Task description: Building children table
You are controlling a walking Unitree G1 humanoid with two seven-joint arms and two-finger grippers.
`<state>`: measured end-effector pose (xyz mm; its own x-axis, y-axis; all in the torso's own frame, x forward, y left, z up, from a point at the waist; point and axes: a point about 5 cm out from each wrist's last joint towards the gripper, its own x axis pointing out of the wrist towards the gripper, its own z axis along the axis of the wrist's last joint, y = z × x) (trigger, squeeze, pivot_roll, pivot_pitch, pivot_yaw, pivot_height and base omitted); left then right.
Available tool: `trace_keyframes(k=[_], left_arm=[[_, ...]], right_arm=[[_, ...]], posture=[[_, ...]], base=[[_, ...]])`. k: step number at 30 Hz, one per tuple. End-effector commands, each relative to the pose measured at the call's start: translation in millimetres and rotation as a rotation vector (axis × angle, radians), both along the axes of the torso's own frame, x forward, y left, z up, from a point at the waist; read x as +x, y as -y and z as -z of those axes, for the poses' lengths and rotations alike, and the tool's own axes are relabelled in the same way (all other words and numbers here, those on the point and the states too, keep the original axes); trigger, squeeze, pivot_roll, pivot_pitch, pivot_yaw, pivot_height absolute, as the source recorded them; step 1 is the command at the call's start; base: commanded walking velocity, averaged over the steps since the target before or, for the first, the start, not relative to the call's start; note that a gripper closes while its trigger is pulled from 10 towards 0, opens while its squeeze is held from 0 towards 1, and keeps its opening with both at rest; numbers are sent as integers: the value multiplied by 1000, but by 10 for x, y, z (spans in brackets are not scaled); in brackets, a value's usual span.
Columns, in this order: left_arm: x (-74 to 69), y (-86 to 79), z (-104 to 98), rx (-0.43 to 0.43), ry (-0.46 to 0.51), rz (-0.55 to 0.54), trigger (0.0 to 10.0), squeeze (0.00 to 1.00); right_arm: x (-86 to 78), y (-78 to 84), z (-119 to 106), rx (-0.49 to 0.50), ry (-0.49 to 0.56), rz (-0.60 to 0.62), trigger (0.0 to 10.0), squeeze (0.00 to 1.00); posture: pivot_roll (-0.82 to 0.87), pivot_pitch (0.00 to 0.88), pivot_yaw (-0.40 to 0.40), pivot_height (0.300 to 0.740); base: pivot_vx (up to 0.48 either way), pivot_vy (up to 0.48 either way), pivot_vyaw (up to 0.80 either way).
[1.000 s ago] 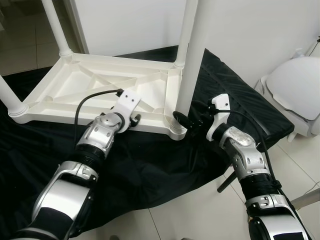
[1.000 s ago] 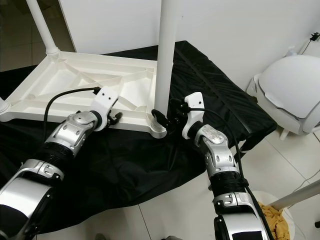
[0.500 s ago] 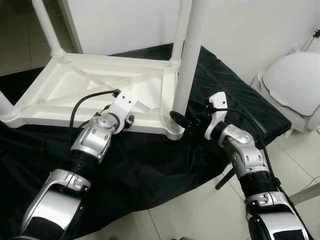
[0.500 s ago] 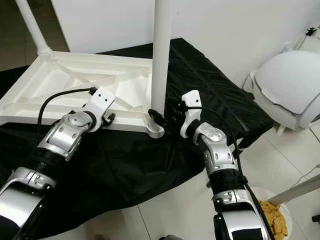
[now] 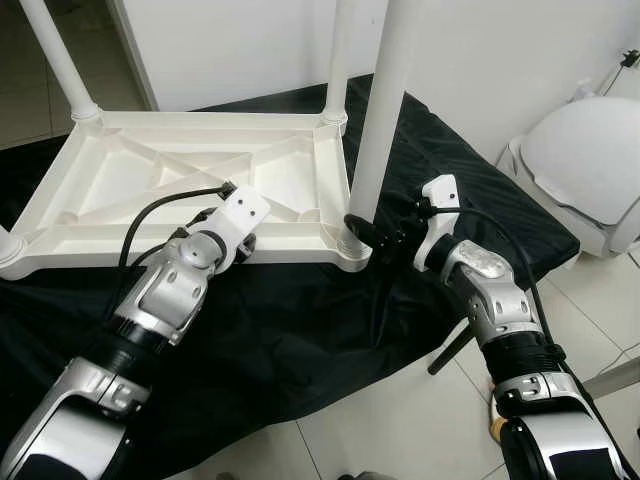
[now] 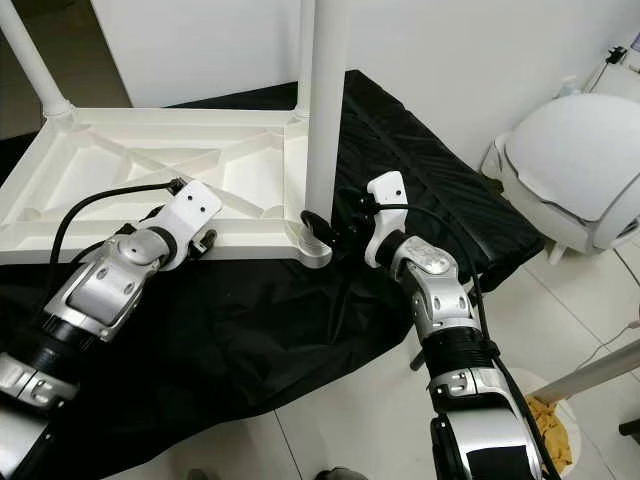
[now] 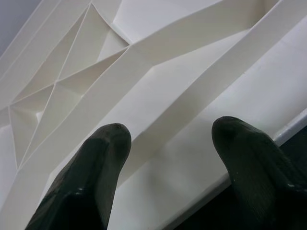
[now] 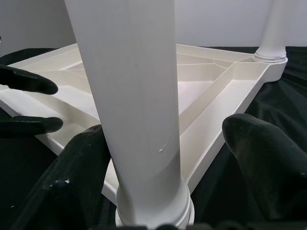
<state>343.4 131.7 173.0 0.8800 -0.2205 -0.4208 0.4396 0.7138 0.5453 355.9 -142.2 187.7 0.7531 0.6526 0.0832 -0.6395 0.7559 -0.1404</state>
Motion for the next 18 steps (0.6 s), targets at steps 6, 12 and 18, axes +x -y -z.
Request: trace_keyframes(k=[6,12,18], left_arm=[[-650,414,575,-30,-504,503,10000,0],[-796,531,534,-80,-525,593,10000,0],[-701,641,405,-204,-468,557,10000,0]], right_arm=[[77,141,-64,16,14,82,10000,0],[84,166,-63,17,16,92,10000,0],[96,170,-68,18,18,99,10000,0]], posture=[[-94,83,15,740],[-95,80,20,740],[-96,72,21,740]], base=[[0,0,0],[0,0,0],[0,0,0]])
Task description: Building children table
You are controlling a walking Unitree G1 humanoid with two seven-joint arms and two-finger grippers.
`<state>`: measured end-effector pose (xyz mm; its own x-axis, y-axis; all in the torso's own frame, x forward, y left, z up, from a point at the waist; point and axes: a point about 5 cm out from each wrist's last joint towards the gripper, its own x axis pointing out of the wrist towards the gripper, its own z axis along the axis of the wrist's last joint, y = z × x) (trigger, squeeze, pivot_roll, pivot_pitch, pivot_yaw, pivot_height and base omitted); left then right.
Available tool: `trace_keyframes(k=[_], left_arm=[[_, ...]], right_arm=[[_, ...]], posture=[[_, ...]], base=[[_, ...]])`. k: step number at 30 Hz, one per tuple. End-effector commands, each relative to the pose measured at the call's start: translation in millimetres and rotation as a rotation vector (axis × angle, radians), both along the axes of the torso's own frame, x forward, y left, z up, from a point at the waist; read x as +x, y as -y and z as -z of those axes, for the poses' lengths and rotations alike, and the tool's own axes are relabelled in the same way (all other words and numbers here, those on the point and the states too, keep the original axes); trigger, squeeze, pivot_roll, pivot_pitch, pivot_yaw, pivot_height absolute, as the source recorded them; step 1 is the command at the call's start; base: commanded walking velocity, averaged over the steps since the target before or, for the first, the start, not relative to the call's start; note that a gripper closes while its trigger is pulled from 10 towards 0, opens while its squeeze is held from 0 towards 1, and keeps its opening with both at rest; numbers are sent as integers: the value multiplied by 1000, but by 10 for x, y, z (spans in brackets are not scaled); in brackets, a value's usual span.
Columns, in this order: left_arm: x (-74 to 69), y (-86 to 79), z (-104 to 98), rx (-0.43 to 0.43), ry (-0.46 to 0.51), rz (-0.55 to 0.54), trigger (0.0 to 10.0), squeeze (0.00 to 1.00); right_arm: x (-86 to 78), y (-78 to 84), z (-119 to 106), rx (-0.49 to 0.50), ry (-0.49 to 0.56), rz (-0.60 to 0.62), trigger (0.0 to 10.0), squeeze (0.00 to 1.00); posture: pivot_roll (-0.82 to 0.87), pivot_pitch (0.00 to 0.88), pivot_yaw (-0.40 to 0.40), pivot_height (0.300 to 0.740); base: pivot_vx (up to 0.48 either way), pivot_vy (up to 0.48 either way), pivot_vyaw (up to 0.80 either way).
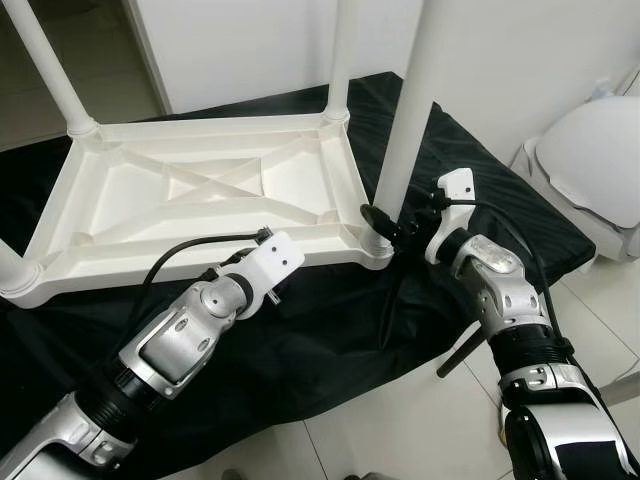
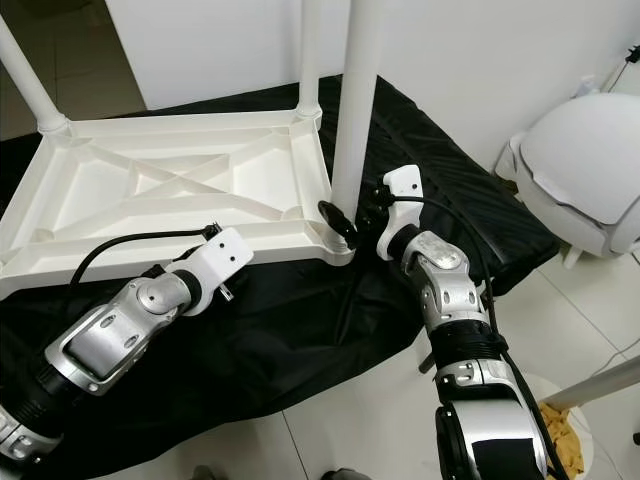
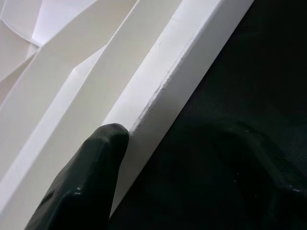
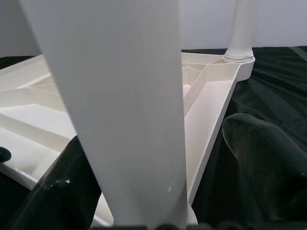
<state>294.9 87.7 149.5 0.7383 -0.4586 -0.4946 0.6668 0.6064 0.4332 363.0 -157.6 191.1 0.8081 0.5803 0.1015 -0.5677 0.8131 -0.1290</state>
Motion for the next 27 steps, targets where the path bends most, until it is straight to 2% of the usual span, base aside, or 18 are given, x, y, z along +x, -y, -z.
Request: trace_keyframes(k=[1,2,3,4,6,7,9,11,13,20,26,27], left_arm=[[-216,201,170,-109,-351,310,10000,0],[-158,248,93,-157,-315,282,10000,0],[-158,248,93,-157,-315,282,10000,0],[-93,313,1,-209,-259,258,10000,0],[-93,313,1,-209,-259,258,10000,0],[-33,377,-96,-279,-223,231,10000,0],[-33,377,-96,-279,-223,231,10000,0],[76,516,-276,-395,-153,210,10000,0],[115,553,-305,-420,-143,202,10000,0],[194,654,-183,-385,-143,188,10000,0],[225,704,-174,-386,-136,187,10000,0],[283,698,-218,-382,-106,169,10000,0]], right_arm=[[25,16,-35,-2,10,9,10000,0],[32,15,-38,-1,12,10,10000,0],[32,15,-38,-1,12,10,10000,0],[37,15,-39,0,12,11,10000,0],[37,15,-39,0,12,11,10000,0],[43,14,-39,1,13,13,10000,0],[43,14,-39,1,13,13,10000,0],[54,5,-41,9,13,20,10000,0],[60,5,-44,13,14,24,10000,0],[58,22,-46,31,13,42,10000,0],[43,29,-39,35,13,46,10000,0],[37,45,-37,43,11,55,10000,0]], posture=[[-96,72,21,740],[-96,72,21,740],[-96,72,21,740],[-97,70,22,740],[-97,70,22,740],[-96,70,18,740],[-96,70,18,740],[-101,65,15,740],[-105,64,16,740],[-118,66,20,740],[-122,69,21,740],[-132,75,25,740]], base=[[0,0,0],[0,0,0],[0,0,0],[0,0,0],[0,0,0],[0,0,0],[0,0,0],[0,0,0],[0,0,0],[0,0,0],[0,0,0],[0,0,0]])
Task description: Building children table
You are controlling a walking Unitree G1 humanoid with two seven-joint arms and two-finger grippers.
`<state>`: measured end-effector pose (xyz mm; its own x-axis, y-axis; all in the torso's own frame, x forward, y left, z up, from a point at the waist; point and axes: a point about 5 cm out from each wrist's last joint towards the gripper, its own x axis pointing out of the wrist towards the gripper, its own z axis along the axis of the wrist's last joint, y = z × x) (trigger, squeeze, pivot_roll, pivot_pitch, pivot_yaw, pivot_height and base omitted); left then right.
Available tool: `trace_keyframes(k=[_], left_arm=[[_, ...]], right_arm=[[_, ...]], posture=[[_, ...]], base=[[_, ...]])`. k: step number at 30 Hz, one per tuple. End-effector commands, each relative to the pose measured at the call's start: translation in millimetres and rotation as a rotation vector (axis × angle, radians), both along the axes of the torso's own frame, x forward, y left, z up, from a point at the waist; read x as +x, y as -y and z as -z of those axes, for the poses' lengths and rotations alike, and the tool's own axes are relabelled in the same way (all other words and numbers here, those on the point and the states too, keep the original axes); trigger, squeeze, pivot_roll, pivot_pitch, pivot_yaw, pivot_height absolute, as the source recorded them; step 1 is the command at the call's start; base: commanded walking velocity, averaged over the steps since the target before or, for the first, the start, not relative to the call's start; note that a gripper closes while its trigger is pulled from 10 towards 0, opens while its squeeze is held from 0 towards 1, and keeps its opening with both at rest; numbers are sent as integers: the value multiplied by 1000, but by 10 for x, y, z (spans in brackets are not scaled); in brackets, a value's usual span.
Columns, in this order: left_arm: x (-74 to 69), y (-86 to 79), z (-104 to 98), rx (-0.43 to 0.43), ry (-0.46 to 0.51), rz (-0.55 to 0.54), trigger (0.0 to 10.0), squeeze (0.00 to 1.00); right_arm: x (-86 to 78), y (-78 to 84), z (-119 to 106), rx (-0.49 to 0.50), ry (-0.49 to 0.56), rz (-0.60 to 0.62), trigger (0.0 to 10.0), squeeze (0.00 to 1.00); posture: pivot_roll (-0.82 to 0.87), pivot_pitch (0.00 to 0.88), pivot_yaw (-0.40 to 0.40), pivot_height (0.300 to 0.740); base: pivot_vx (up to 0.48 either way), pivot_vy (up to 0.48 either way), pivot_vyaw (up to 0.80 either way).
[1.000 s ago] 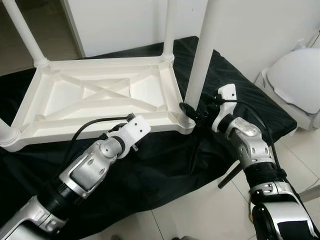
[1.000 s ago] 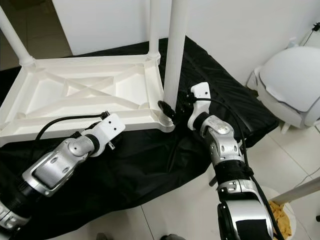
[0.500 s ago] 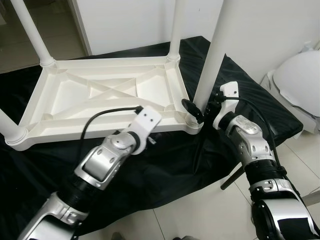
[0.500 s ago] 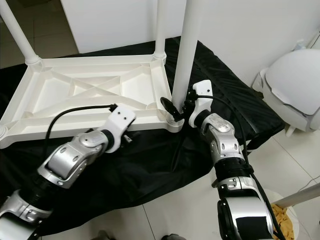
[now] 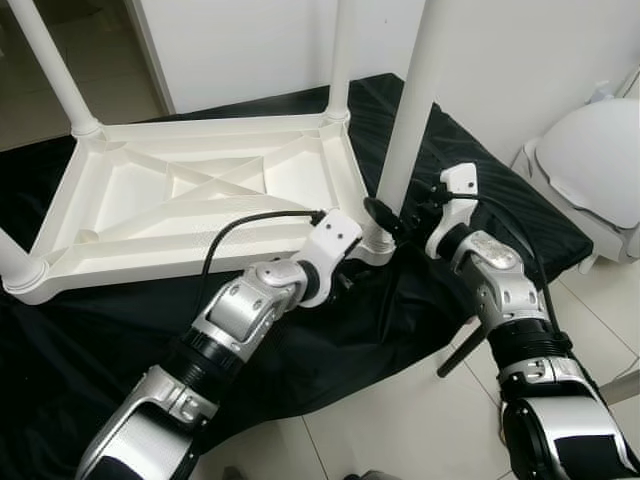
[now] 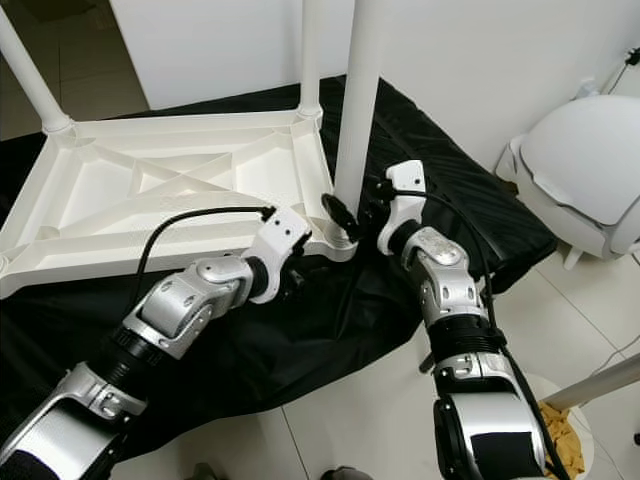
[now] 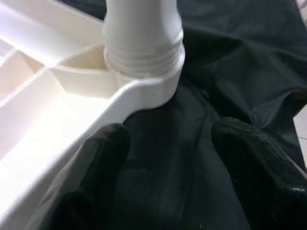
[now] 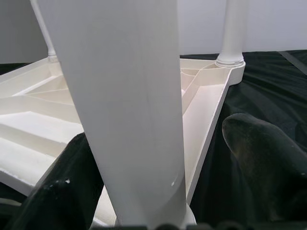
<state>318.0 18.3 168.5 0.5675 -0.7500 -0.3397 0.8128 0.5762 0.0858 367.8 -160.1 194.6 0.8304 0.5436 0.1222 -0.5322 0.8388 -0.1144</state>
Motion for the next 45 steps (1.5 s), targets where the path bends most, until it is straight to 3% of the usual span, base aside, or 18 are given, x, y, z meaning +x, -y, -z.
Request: trace_keyframes(k=[1,2,4,11,14,18,23,35,41,43,45], left_arm=[[52,4,-28,18,32,-17,10000,0],[52,4,-28,18,32,-17,10000,0],[191,-77,-178,18,97,-87,10000,0],[301,-230,-329,15,155,-133,10000,0],[332,-268,-270,47,158,-125,10000,0],[339,-266,-37,134,119,-106,10000,0],[315,-246,84,166,92,-76,10000,0],[314,-263,272,247,69,-57,10000,0],[261,-227,368,286,42,4,10000,0],[202,-197,394,285,14,67,0,0],[160,-195,409,292,-2,108,0,0]], right_arm=[[-12,20,-2,20,2,14,10000,0],[-12,20,-2,20,2,14,10000,0],[-37,50,17,35,-5,29,10000,0],[-83,94,83,53,-26,52,10000,0],[-96,111,96,59,-31,61,10000,0],[-106,132,80,57,-27,65,10000,0],[-111,176,63,49,-22,78,10000,0],[-136,190,72,48,-29,89,10000,0],[-131,182,79,47,-33,91,10000,0],[-122,181,76,43,-33,93,10000,0],[-117,183,71,41,-33,93,10000,0]], posture=[[-132,75,25,740],[-132,75,25,740],[-132,82,24,740],[-132,86,23,740],[-132,88,22,740],[-139,95,27,740],[-146,101,32,740],[-143,108,33,740],[-137,109,39,740],[-133,103,44,740],[-133,104,46,740]], base=[[0,0,0],[0,0,0],[0,0,0],[0,0,0],[0,0,0],[0,0,0],[0,0,0],[0,0,0],[0,0,0],[0,0,0],[0,0,0]])
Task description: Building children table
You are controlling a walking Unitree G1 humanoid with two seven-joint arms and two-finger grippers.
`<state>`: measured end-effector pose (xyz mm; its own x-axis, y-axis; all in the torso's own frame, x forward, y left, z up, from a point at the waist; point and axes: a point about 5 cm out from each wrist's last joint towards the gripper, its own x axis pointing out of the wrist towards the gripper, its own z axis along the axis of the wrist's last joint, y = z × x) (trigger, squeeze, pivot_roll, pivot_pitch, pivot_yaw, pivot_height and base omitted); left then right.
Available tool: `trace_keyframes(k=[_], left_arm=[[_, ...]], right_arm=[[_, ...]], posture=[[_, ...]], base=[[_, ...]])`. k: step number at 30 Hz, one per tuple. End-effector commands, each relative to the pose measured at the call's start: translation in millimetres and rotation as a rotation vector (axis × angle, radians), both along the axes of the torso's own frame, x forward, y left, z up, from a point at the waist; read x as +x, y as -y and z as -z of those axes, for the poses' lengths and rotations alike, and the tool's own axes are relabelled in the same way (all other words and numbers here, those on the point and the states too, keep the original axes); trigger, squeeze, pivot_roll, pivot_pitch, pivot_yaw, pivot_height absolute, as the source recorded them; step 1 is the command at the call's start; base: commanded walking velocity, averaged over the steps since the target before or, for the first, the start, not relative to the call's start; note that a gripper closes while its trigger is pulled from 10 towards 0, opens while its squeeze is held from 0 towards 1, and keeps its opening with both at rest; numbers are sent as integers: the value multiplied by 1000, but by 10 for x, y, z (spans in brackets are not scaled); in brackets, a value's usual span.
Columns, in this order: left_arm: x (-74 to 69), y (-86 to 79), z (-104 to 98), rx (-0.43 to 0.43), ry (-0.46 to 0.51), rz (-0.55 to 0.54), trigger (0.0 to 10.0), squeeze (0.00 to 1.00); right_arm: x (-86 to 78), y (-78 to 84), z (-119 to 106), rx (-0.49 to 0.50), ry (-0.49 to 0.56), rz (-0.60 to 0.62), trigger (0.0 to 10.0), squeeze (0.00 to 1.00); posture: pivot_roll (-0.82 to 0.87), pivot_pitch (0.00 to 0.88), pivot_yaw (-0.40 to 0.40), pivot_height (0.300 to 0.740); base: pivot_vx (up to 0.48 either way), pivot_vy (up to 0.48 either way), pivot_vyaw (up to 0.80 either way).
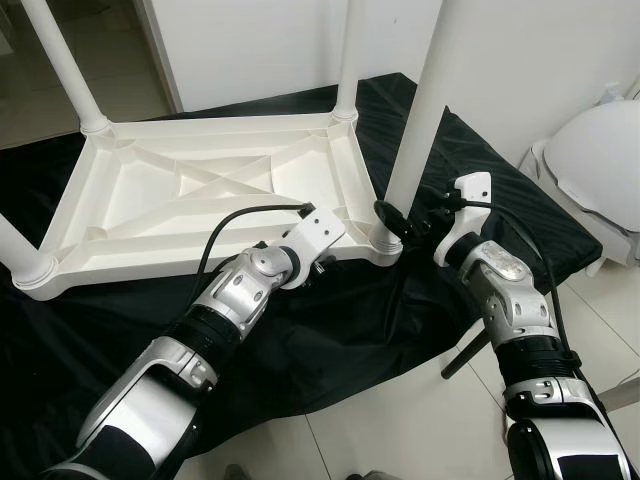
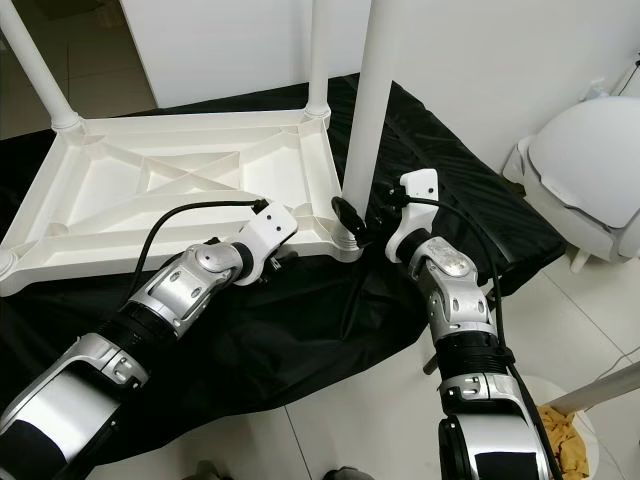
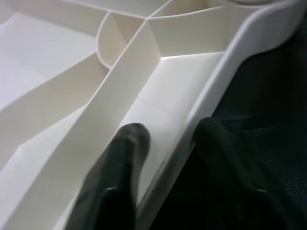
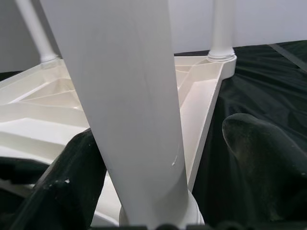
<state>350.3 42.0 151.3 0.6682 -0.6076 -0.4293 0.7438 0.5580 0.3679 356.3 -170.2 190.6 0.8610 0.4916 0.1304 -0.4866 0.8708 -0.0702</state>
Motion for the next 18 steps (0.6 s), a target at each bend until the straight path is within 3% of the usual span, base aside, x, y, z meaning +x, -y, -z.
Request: trace_keyframes(k=[1,5,7,10,18], left_arm=[[-163,42,237,25,-181,140,0,0],[-276,31,274,59,-213,241,0,0],[-276,31,274,59,-213,241,0,0],[-405,6,326,96,-238,319,0,0],[-506,-7,347,97,-253,356,0,0]], right_arm=[[-2,82,31,-1,-18,37,10000,0],[14,90,17,-11,-15,39,10000,0],[14,90,17,-11,-15,39,10000,0],[32,78,-2,-5,-11,39,10000,0],[24,42,8,7,-11,35,10000,0]], posture=[[-133,104,46,740],[-126,99,50,740],[-126,99,50,740],[-123,88,53,740],[-121,83,52,740]], base=[[0,0,0],[0,0,0],[0,0,0],[0,0,0],[0,0,0]])
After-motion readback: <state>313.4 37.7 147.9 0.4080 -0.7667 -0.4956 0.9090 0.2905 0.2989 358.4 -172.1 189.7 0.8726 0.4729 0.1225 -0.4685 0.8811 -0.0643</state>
